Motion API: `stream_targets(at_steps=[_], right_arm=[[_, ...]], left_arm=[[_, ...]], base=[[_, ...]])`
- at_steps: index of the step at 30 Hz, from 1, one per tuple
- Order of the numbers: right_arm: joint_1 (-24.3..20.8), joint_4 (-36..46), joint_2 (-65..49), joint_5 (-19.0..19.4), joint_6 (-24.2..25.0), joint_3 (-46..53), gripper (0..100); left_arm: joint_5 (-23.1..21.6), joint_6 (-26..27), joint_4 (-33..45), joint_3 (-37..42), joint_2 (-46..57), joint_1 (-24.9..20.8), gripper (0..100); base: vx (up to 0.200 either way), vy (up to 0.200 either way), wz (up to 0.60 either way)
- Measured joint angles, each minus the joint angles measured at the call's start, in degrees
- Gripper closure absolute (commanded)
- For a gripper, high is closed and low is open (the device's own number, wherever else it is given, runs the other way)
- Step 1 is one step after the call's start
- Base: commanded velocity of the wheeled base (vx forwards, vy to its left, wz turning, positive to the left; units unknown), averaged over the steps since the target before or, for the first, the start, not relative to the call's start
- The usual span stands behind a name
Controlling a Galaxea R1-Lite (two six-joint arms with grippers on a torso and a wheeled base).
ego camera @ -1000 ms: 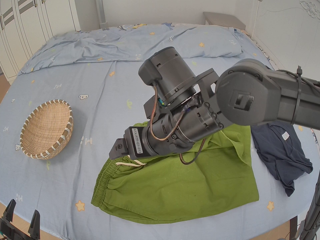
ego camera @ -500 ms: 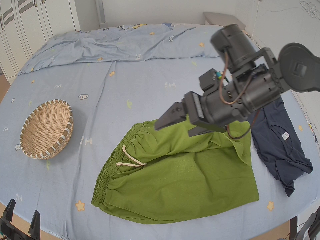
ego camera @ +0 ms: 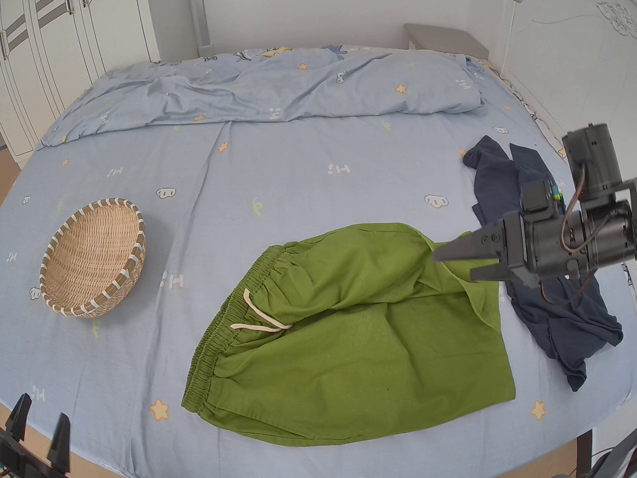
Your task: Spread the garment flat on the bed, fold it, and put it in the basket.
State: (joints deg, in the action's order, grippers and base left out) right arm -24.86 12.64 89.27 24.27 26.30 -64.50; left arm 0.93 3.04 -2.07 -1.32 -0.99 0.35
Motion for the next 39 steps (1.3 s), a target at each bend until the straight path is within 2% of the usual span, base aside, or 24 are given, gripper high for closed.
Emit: stream_targets(at_steps=[6,13,17,25,26,35,39], right_arm=[[2.6,-3.8,-3.2,0.5,0.1,7.9,0],[5.4,-6.5,-5.2,0.1,0.3,11.1,0],[6.9,-7.4,-5.9,-0.2,0.3,12.7,0],[10.7,-8.7,-6.8,-0.4,0.2,16.3,0],[11.2,-8.9,-6.9,-0.4,0.1,16.9,0],[15.3,-9.8,-7.4,-0.3,-0.6,22.0,0],[16.4,-10.2,-7.6,-0.3,-1.3,25.8,0]], left_arm=[[-1.4,-5.2,2.9,-9.0,-4.2,-1.9,100],[-10.8,-12.1,5.9,-22.6,-18.4,-6.1,100],[-15.3,-16.5,3.3,-25.1,-29.0,-8.2,100],[-22.8,-24.0,-8.5,-25.5,-51.2,-10.8,100],[-23.7,-24.9,-10.1,-25.4,-54.2,-11.1,0],[-29.3,-30.0,-20.3,-24.6,-78.8,-12.7,0],[-31.5,-28.5,-23.0,-23.7,-87.4,-12.2,0]], base=[[0.0,0.0,0.0],[0.0,0.0,0.0],[0.0,0.0,0.0],[0.0,0.0,0.0],[0.0,0.0,0.0],[0.0,0.0,0.0],[0.0,0.0,0.0]])
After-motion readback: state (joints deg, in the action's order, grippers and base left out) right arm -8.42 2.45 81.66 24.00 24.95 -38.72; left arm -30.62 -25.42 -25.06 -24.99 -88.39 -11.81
